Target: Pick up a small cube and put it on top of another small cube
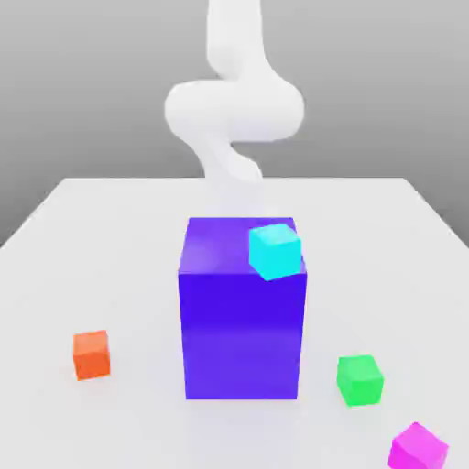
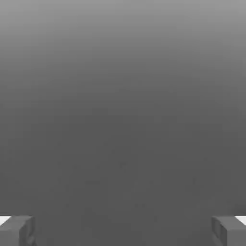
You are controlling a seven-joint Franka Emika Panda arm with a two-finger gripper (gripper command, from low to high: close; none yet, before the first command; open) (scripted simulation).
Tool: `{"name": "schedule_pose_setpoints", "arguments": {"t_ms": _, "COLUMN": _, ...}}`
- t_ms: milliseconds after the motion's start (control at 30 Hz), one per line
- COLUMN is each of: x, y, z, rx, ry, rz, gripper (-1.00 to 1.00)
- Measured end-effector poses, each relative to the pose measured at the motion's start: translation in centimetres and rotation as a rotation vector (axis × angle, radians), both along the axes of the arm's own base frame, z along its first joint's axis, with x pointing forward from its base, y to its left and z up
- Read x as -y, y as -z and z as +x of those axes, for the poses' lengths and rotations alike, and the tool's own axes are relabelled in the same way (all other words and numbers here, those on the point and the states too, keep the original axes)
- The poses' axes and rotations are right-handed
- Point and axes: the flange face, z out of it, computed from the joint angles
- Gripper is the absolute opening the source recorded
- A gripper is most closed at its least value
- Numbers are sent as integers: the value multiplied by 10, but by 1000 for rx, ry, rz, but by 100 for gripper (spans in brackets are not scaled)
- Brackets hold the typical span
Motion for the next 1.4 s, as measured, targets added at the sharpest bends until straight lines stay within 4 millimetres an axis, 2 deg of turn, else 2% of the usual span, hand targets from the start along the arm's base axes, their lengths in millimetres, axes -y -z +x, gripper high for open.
{"name": "schedule_pose_setpoints", "arguments": {"t_ms": 133, "x": -26, "y": 52, "z": 48, "rx": -101, "ry": -64, "rz": -44, "gripper": 0}}
{"name": "schedule_pose_setpoints", "arguments": {"t_ms": 267, "x": -54, "y": 109, "z": 87, "rx": -197, "ry": -132, "rz": -84, "gripper": 0}}
{"name": "schedule_pose_setpoints", "arguments": {"t_ms": 400, "x": -83, "y": 172, "z": 115, "rx": -292, "ry": -205, "rz": -121, "gripper": 0}}
{"name": "schedule_pose_setpoints", "arguments": {"t_ms": 533, "x": -113, "y": 239, "z": 134, "rx": -386, "ry": -283, "rz": -154, "gripper": 0}}
{"name": "schedule_pose_setpoints", "arguments": {"t_ms": 667, "x": -150, "y": 309, "z": 140, "rx": -478, "ry": -376, "rz": -185, "gripper": 0}}
{"name": "schedule_pose_setpoints", "arguments": {"t_ms": 767, "x": -168, "y": 362, "z": 139, "rx": -548, "ry": -431, "rz": -201, "gripper": 0}}
{"name": "schedule_pose_setpoints", "arguments": {"t_ms": 967, "x": -206, "y": 470, "z": 119, "rx": -686, "ry": -556, "rz": -226, "gripper": 0}}
{"name": "schedule_pose_setpoints", "arguments": {"t_ms": 1100, "x": -214, "y": 531, "z": 114, "rx": -711, "ry": -579, "rz": -228, "gripper": 0}}
{"name": "schedule_pose_setpoints", "arguments": {"t_ms": 1133, "x": -214, "y": 546, "z": 113, "rx": -712, "ry": -580, "rz": -229, "gripper": -100}}
{"name": "schedule_pose_setpoints", "arguments": {"t_ms": 1300, "x": -214, "y": 546, "z": 113, "rx": -712, "ry": -580, "rz": -228, "gripper": -100}}
{"name": "schedule_pose_setpoints", "arguments": {"t_ms": 1333, "x": -214, "y": 553, "z": 112, "rx": -713, "ry": -580, "rz": -229, "gripper": -100}}
{"name": "schedule_pose_setpoints", "arguments": {"t_ms": 1400, "x": -214, "y": 540, "z": 113, "rx": -713, "ry": -580, "rz": -228, "gripper": -100}}
